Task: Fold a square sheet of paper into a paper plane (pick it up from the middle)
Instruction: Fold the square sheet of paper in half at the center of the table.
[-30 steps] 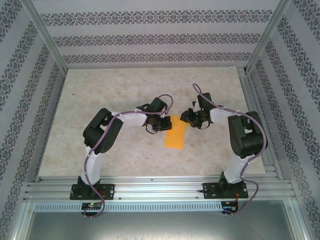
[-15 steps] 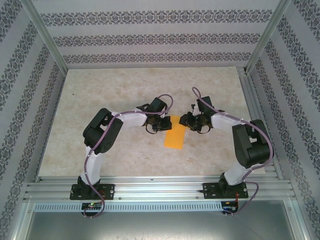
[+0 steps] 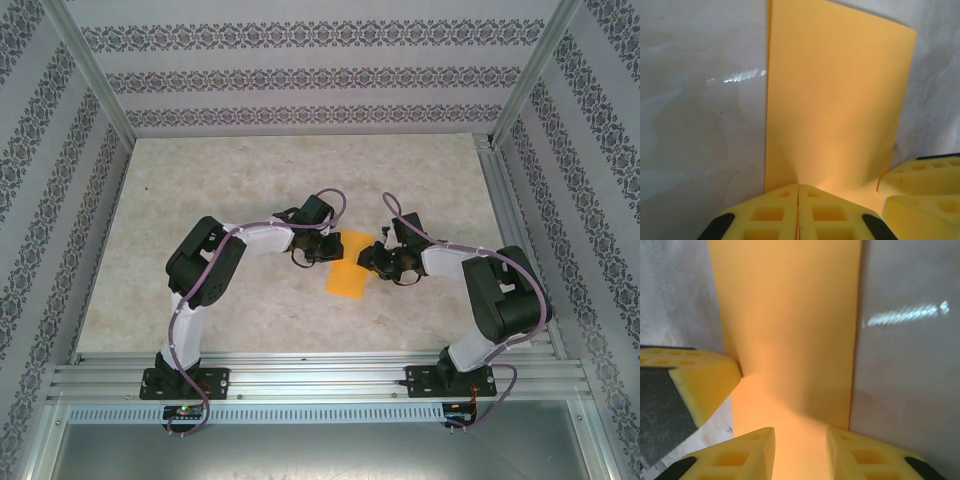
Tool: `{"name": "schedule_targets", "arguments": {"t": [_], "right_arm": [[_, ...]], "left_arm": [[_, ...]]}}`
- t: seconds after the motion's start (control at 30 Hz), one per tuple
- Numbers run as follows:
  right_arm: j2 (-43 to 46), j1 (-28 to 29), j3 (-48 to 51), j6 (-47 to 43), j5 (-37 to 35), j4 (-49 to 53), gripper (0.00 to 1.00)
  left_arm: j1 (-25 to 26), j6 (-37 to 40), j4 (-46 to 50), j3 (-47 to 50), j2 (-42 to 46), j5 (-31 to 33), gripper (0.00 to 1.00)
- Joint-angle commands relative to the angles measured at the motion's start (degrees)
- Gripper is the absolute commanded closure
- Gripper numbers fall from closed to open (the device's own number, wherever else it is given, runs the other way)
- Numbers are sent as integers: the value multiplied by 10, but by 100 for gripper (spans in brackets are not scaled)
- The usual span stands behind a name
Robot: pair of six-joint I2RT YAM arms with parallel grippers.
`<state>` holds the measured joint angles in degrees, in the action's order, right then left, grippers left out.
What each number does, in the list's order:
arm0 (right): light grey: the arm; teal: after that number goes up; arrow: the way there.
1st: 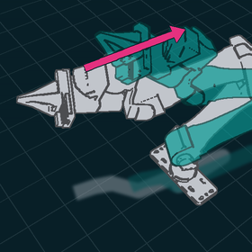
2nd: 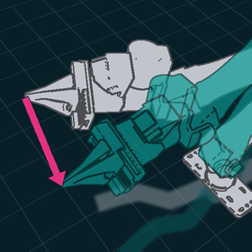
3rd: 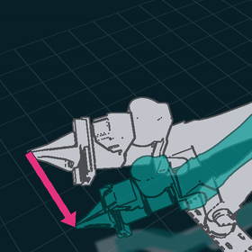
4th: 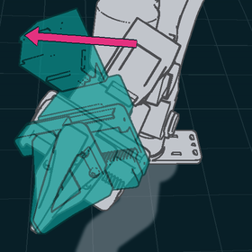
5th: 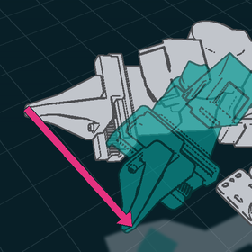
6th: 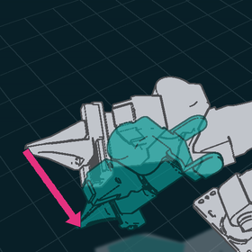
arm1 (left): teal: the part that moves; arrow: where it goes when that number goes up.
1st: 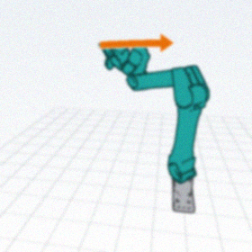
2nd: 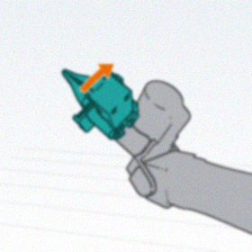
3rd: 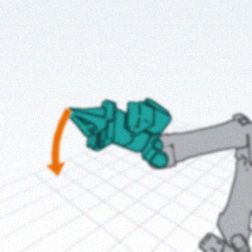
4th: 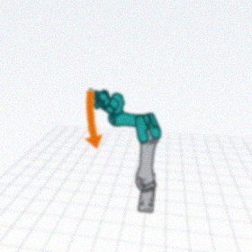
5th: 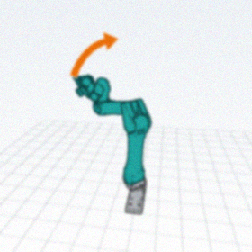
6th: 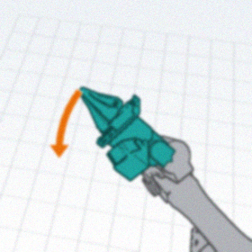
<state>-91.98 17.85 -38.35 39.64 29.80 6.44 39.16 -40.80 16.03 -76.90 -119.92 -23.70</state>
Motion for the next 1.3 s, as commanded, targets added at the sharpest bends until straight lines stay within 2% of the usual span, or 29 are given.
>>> {"name": "schedule_targets", "arguments": {"t": [0.0,0.13,0.4,0.7,1.03,1.27], "right_arm": [[52,14,19,16,-6,11,66],[62,35,46,38,16,-21,66],[25,47,93,50,-6,-41,68],[131,70,85,58,-9,8,66],[79,103,119,88,-31,-30,67],[137,108,113,89,-29,-10,66]], "left_arm": [[9,6,27,12,-7,9,90],[9,5,27,11,-5,9,90],[11,5,26,13,-6,8,90],[12,6,27,13,-2,9,90],[13,7,28,8,-5,10,90],[14,7,28,8,-5,10,90]]}}
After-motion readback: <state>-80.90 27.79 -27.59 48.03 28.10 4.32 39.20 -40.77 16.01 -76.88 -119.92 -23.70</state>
